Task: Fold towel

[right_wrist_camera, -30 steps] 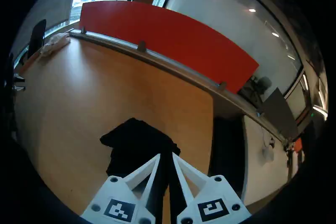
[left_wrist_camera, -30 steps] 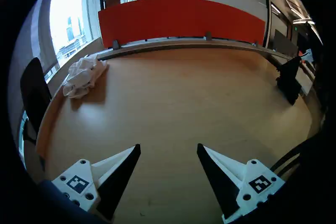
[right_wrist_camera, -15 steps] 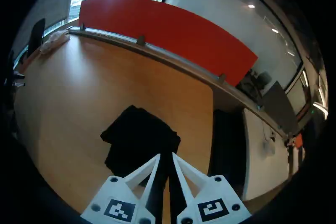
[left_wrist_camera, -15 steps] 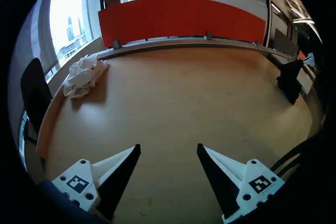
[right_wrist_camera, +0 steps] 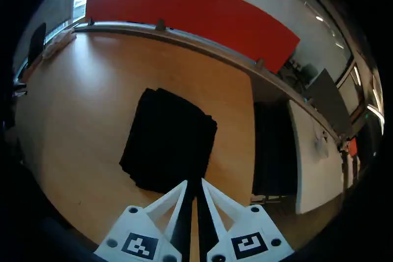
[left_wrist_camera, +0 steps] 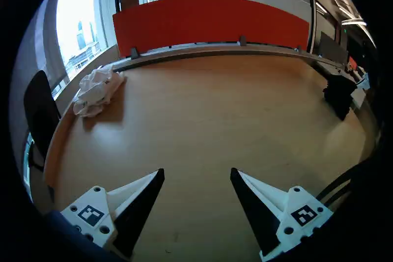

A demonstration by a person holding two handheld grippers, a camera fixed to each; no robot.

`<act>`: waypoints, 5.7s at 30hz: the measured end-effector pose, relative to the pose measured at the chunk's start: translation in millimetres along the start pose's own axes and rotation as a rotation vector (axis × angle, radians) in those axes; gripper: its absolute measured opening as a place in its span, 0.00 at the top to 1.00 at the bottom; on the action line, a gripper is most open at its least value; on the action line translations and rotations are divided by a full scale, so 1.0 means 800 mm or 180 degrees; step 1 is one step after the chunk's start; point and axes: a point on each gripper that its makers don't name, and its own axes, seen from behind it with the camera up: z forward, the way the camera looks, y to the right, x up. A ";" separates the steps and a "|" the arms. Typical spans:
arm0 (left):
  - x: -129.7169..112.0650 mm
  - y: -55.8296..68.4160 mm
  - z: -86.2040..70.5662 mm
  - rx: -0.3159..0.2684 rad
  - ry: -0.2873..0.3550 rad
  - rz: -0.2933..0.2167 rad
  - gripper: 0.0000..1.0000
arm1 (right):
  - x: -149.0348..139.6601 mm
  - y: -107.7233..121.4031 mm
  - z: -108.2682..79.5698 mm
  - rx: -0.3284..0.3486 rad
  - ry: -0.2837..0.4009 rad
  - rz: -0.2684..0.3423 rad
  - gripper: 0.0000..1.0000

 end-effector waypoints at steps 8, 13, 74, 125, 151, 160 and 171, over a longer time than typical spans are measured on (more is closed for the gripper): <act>0.000 0.000 0.000 0.0004 -0.0009 0.0015 0.00 | -0.023 -0.002 0.015 0.0013 -0.0171 0.0011 0.95; 0.001 0.001 -0.001 0.0010 -0.0013 0.0031 0.00 | -0.032 -0.006 0.025 0.0015 -0.0234 0.0013 0.95; 0.000 -0.017 0.000 0.0087 -0.0031 0.0027 0.00 | -0.048 0.002 0.036 -0.0219 -0.0239 0.0186 0.19; 0.002 -0.013 0.004 0.0081 -0.0031 0.0041 0.00 | -0.051 0.048 0.026 -0.0486 -0.0295 0.0269 0.19; -0.006 -0.027 -0.005 0.0202 -0.0045 -0.0034 0.00 | 0.078 0.014 0.077 -0.0140 0.0113 0.0196 0.19; -0.005 -0.029 -0.007 0.0223 -0.0048 -0.0038 0.00 | 0.094 0.011 0.091 -0.0085 0.0127 0.0229 0.21; -0.006 -0.031 -0.006 0.0240 -0.0063 -0.0046 0.00 | 0.092 0.003 0.105 0.0070 0.0075 0.0463 0.54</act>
